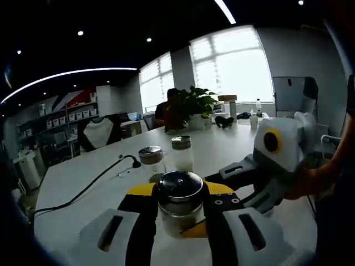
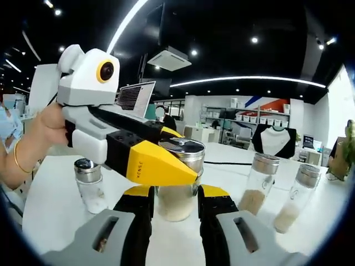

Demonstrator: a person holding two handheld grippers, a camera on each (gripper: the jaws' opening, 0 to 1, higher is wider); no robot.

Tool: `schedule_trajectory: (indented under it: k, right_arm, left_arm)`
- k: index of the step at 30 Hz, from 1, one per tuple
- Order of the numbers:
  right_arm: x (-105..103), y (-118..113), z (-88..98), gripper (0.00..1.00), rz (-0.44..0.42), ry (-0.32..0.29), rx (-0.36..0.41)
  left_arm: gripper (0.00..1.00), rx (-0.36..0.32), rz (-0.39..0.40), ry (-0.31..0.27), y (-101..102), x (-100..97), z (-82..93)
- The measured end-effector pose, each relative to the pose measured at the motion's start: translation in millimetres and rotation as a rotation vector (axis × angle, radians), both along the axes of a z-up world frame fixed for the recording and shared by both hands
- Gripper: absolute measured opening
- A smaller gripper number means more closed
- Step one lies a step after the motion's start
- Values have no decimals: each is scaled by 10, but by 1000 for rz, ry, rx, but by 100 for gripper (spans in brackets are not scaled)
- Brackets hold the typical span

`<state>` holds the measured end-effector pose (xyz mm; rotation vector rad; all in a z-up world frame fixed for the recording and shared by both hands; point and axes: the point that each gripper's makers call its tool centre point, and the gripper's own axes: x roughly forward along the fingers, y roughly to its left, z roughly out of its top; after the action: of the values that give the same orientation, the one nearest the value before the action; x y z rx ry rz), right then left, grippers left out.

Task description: Rotate the seasoning bottle until the label or dispensing opening points toward the visible target arrow and the bottle remains upright within the marked orientation range

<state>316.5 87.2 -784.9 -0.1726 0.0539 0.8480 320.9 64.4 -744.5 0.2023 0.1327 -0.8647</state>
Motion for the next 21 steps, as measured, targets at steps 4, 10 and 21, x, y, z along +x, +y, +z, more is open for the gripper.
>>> schedule_trajectory:
  k: [4, 10, 21]
  right_arm:
    - [-61, -4, -6, 29, 8, 6, -1]
    - [-151, 16, -47, 29, 25, 15, -14]
    - [-320, 29, -112, 29, 62, 40, -22]
  left_arm:
    - [33, 5, 1, -2, -24, -65, -3]
    - [33, -14, 13, 13, -9, -180, -53]
    - [33, -4, 21, 35, 28, -326, -119]
